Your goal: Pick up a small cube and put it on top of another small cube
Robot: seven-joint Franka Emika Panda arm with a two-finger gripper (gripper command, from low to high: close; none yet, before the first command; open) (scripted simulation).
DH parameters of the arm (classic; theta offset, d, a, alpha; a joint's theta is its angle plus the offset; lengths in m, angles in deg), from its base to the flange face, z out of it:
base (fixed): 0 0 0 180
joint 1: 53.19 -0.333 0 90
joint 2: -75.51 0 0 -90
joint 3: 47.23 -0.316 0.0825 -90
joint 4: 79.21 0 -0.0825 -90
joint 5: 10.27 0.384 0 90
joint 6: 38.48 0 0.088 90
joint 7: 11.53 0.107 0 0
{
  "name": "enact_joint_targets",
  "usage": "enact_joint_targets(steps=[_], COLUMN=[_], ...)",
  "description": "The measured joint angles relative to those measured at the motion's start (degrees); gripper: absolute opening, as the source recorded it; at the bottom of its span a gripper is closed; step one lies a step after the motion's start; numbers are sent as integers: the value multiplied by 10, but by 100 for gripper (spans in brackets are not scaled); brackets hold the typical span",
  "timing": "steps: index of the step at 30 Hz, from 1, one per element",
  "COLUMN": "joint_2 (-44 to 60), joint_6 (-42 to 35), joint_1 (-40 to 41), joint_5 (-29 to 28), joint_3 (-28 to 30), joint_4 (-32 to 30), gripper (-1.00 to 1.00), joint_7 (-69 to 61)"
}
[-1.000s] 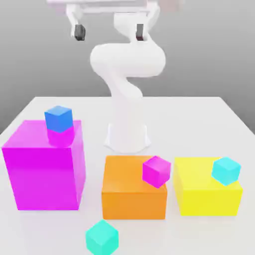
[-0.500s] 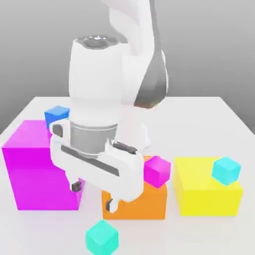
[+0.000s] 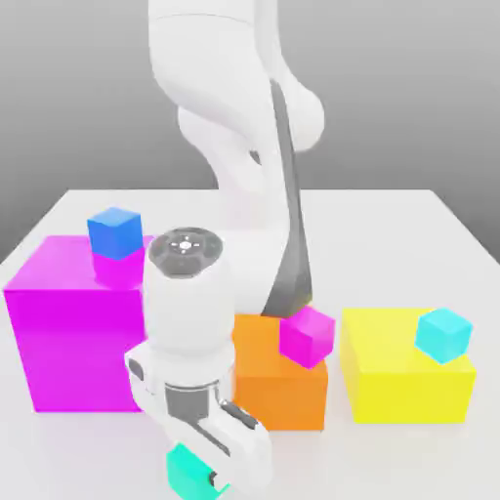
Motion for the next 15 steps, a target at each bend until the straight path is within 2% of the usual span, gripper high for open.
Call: enact_joint_targets(steps=[4,7,11,15], joint_2=[-76,-135,-215,-297], joint_6=[-62,-101,-149,-196], joint_1=[8,0,-26,-56], joint_5=[15,-1,-4,16], joint_3=[-13,-25,-45,-48], joint_4=[-15,-38,-72,-106], gripper=[-100,-100,-100,-100], joint_7=[-14,-44,-107,-187])
